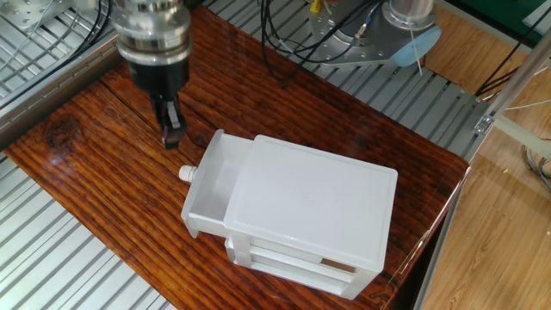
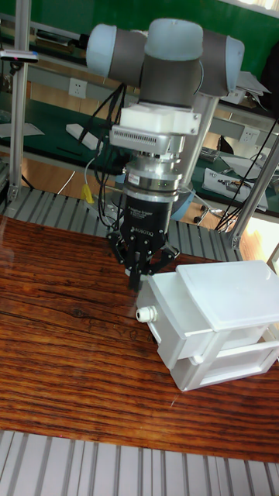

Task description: Use the gripper to push and close the drawer

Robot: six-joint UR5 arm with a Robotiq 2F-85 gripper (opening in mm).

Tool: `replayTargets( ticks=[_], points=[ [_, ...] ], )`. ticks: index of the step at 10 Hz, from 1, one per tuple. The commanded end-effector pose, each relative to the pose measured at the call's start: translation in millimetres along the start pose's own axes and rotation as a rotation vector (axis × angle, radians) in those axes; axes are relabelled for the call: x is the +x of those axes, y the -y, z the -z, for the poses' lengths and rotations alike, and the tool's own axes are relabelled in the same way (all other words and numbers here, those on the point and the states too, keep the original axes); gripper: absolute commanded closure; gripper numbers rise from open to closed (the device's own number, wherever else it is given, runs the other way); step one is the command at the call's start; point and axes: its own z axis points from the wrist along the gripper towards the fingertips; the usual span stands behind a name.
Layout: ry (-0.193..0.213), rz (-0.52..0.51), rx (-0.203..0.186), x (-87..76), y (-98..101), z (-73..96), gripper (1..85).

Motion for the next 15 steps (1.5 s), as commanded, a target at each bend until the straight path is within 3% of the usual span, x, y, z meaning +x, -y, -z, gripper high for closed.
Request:
replayTargets(
  ticks=[1, 2, 4, 5, 7, 12, 15],
  points=[
    [-0.043, -0.049, -0.002, 11.0, -5.7, 13.6, 84.7],
    [0.009, -0.050, 0.022, -1.1, 1.3, 15.9, 84.7],
    [0.007, -0.144, 0.030, 0.5, 3.8, 17.8, 84.7],
    [-0.001, -0.198, 0.006, 1.8, -2.1, 17.2, 84.7],
    [0.018, -0.201, 0.020, -6.9, 3.7, 8.4, 84.7],
    [0.011, -0.205, 0.002, -11.5, -4.0, -12.1, 84.7],
    [0.003, -0.213, -0.035, -9.5, -18.9, -25.9, 84.7]
  ],
)
